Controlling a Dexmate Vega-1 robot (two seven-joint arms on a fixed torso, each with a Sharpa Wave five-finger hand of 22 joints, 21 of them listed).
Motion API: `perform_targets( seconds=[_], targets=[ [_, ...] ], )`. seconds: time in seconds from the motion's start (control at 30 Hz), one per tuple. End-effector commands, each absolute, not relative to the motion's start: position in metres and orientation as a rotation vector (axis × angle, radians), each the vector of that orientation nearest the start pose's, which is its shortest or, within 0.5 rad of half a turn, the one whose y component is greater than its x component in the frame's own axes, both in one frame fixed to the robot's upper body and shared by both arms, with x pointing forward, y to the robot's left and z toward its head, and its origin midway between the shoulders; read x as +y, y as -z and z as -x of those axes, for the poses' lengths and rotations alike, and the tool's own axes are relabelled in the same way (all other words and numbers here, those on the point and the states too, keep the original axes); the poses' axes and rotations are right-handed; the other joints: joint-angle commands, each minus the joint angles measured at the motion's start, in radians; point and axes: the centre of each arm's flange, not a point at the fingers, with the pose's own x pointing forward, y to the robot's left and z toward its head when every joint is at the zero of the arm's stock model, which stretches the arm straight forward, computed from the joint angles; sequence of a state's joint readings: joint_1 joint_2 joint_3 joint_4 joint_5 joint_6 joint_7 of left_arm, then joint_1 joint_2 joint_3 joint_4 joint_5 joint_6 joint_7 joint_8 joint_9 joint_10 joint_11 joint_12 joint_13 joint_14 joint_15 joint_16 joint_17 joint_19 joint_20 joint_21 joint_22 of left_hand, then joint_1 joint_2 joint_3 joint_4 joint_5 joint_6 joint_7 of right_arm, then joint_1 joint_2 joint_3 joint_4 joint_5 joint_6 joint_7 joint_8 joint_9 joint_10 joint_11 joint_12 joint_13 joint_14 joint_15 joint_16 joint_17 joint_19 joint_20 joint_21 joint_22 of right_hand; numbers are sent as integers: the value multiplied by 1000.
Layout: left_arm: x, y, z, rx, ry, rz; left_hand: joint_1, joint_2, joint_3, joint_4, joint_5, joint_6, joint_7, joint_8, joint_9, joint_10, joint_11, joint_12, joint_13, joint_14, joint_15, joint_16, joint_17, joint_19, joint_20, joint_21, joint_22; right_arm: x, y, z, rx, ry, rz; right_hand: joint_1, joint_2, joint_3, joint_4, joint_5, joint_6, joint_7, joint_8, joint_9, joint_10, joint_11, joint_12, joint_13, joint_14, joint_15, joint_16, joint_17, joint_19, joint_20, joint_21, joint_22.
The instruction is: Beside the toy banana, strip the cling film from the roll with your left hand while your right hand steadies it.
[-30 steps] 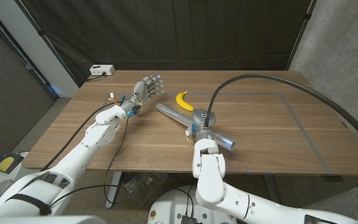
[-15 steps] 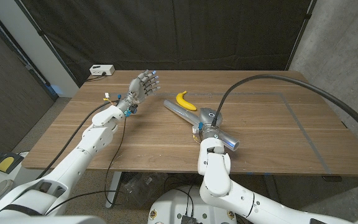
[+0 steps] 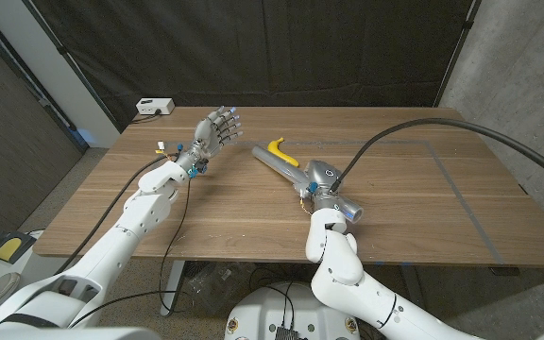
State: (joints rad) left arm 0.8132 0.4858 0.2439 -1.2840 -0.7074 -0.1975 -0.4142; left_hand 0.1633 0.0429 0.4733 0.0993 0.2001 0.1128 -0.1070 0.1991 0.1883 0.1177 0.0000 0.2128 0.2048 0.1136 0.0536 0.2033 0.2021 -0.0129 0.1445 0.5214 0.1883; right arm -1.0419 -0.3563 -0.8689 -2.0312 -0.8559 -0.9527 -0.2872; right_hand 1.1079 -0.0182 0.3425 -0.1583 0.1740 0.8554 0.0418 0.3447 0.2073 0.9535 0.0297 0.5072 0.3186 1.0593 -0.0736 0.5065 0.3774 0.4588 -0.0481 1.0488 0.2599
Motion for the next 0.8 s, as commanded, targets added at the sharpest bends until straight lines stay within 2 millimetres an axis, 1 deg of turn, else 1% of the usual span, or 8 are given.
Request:
perform_targets(
  seconds=[0.03,0.33,0.6,0.8],
  targets=[
    [293,-2,-651,-596,500,39,11,-3,-1,-2,7,-8,0,-3,3,-4,2,3,2,4,3,4,3,-2,7,-4,3,-83,80,-500,-486,305,946,135,130,10,0,4,162,-155,12,7,178,-160,2,5,117,-163,7,4,6,-106,9,2],
    [290,-4,-653,-594,508,31,11,-3,-1,-2,7,-6,-1,-2,3,-3,2,4,2,5,4,4,3,-2,7,-5,3,-90,81,-502,-506,277,862,136,129,11,-1,4,163,-151,12,8,181,-157,1,9,122,-163,8,9,6,-107,21,1],
    [290,-4,-655,-598,511,32,11,-3,-2,-2,7,-8,-2,-2,3,-2,0,4,2,5,4,4,3,-1,8,-6,3,-99,79,-505,-531,252,717,138,128,11,-1,3,161,-146,11,8,184,-157,0,13,125,-163,8,14,11,-108,36,0],
    [292,-5,-654,-603,507,32,11,-3,-2,-2,7,-10,-4,-3,3,-3,0,4,2,6,4,4,3,-2,8,-6,4,-105,78,-509,-517,259,613,139,127,12,-1,3,162,-141,12,9,186,-152,-1,17,128,-163,8,19,19,-108,48,-1]
  ],
)
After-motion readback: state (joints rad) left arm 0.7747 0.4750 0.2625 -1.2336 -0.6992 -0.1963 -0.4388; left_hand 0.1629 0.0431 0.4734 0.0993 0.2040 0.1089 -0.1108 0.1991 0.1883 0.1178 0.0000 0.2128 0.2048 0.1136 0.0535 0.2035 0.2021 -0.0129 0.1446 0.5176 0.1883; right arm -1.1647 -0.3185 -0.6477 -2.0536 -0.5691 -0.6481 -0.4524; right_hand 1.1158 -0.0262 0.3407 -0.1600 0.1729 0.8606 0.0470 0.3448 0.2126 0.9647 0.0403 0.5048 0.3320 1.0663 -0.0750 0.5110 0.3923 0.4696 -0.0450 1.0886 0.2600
